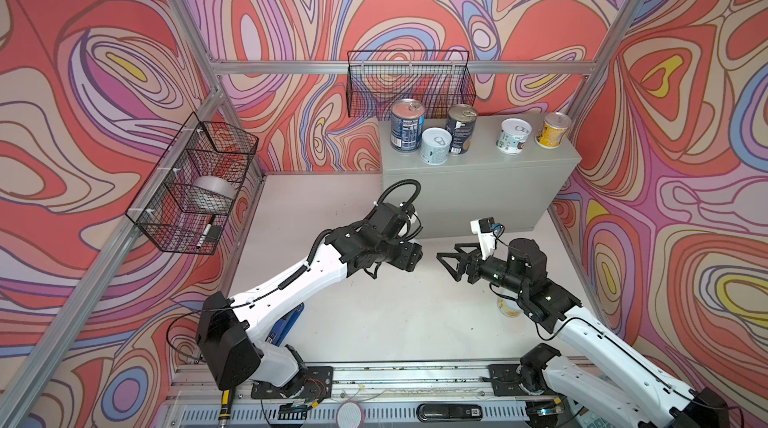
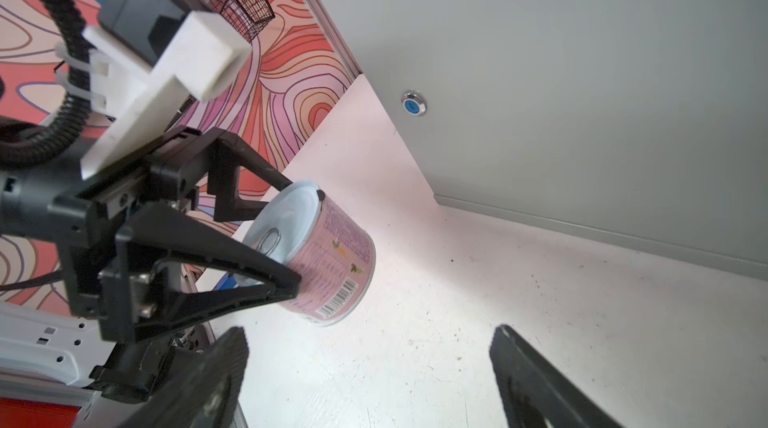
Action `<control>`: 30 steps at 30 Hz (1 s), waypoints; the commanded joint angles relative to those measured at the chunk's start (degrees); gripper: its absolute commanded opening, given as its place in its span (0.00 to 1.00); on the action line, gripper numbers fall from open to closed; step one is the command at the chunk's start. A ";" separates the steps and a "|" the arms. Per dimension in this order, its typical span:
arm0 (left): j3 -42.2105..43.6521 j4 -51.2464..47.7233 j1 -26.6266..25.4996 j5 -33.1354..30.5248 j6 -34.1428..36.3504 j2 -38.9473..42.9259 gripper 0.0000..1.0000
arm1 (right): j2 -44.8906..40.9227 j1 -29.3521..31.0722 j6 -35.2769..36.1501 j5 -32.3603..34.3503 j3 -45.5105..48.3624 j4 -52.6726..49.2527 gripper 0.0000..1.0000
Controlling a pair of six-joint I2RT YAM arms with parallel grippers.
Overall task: Place and organize the canned foods onto the counter
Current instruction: 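Close the right gripper on the pink can held by the left gripper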
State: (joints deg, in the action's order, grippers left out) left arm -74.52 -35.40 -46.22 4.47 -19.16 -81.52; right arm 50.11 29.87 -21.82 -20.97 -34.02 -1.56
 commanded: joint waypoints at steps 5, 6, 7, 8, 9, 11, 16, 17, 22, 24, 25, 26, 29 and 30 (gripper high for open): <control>-0.19 -2.59 1.87 2.57 -1.63 3.76 0.54 | 6.24 13.91 8.06 12.64 -2.96 6.51 0.94; -0.19 -2.82 2.00 3.07 -1.86 3.98 0.53 | 7.28 15.62 8.89 14.25 -3.43 6.72 0.94; -0.19 -2.91 2.09 3.68 -2.17 4.29 0.53 | 8.32 16.93 9.93 15.08 -3.83 7.15 0.94; -0.10 -2.88 2.10 4.21 -2.51 4.47 0.53 | 8.94 17.94 10.57 15.40 -3.87 7.99 0.93; 0.05 -2.75 2.10 4.87 -3.04 4.75 0.53 | 9.46 19.05 10.92 16.07 -3.47 9.65 0.93; 0.30 -2.16 2.10 6.85 -4.13 5.33 0.53 | 9.70 20.17 11.01 16.66 -2.07 13.65 0.93; 0.30 -1.08 2.15 11.53 -6.74 6.52 0.52 | 9.97 21.36 11.60 17.46 -0.26 19.22 0.93; 0.25 -1.08 2.14 11.76 -6.85 6.72 0.52 | 10.07 21.53 11.83 17.90 -0.27 19.31 0.93; -0.41 -1.77 2.18 11.77 -6.60 7.07 0.52 | 10.96 22.30 13.92 18.52 -0.76 18.44 0.93; -0.84 -1.91 2.18 12.25 -6.59 6.98 0.52 | 11.09 22.91 14.67 19.54 -0.87 17.91 0.93; -0.93 -1.70 2.18 12.84 -6.76 6.94 0.52 | 11.07 23.21 14.99 19.71 -0.71 17.99 0.94; -1.07 -1.58 2.18 13.65 -6.92 6.83 0.52 | 10.98 23.42 15.43 19.51 -0.54 18.27 0.94; -2.01 -1.63 2.18 15.55 -7.54 6.21 0.51 | 11.28 23.87 16.60 19.13 -0.82 17.71 0.93; -2.24 -1.47 2.18 16.03 -7.73 6.11 0.51 | 11.42 24.00 16.94 19.06 -0.96 17.38 0.93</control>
State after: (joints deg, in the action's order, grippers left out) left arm -73.89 -38.37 -44.25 17.39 -25.58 -76.14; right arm 60.95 53.25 -7.03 -2.52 -34.96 15.84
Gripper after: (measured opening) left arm 0.771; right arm 0.931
